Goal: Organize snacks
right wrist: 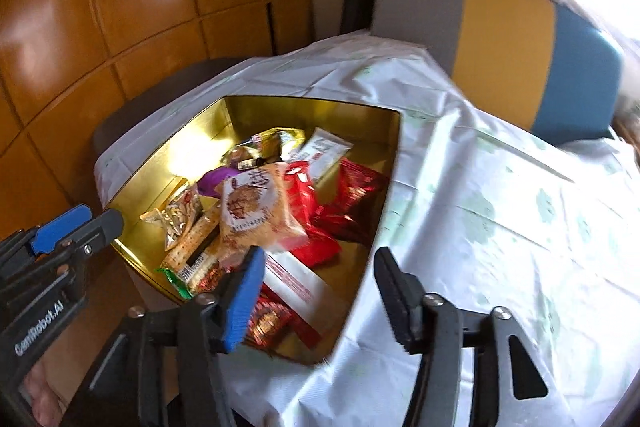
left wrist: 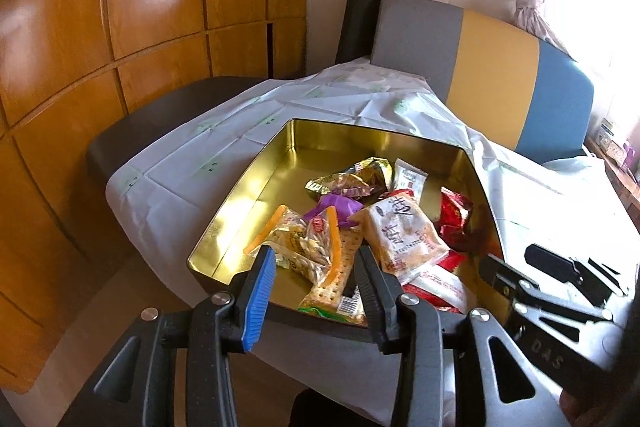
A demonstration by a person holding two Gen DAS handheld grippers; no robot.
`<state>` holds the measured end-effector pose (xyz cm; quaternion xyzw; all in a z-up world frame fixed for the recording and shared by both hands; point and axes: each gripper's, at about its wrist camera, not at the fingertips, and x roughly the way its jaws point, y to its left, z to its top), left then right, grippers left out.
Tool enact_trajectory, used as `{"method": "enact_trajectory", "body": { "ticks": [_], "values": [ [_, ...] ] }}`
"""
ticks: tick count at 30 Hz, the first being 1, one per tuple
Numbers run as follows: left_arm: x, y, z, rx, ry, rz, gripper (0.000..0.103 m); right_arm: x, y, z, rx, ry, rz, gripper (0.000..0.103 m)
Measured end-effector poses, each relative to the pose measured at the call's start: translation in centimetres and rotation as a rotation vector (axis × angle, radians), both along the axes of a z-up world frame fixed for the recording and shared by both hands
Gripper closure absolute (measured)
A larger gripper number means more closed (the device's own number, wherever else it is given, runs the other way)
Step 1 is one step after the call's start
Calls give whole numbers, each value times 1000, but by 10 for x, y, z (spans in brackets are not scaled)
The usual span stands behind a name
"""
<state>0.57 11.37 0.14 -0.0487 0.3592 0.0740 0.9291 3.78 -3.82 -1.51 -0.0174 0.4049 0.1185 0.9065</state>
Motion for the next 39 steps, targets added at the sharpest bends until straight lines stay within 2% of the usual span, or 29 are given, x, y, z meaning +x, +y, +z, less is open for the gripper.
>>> {"method": "enact_trajectory", "body": {
  "ticks": [2,4,9,11,12,39],
  "values": [
    [-3,-5,2,-4,-10,-13,54,-6,-5,1,2,-7,-20,43],
    [-5,-10,3,-3,-22,-29,54,-10,-9,3,8,-16,-32,36],
    [-9,-21,7,19,-38,-42,53,-18,-16,11,13,-47,-57,33],
    [-11,-23,8,31,-44,-41,43,-21,-16,13,9,-60,-60,30],
    [-12,-24,9,35,-47,-43,43,-22,-16,13,8,-63,-60,30],
    [-20,-24,14,72,-84,12,43,-31,-14,14,7,-72,-61,27]
  ]
}}
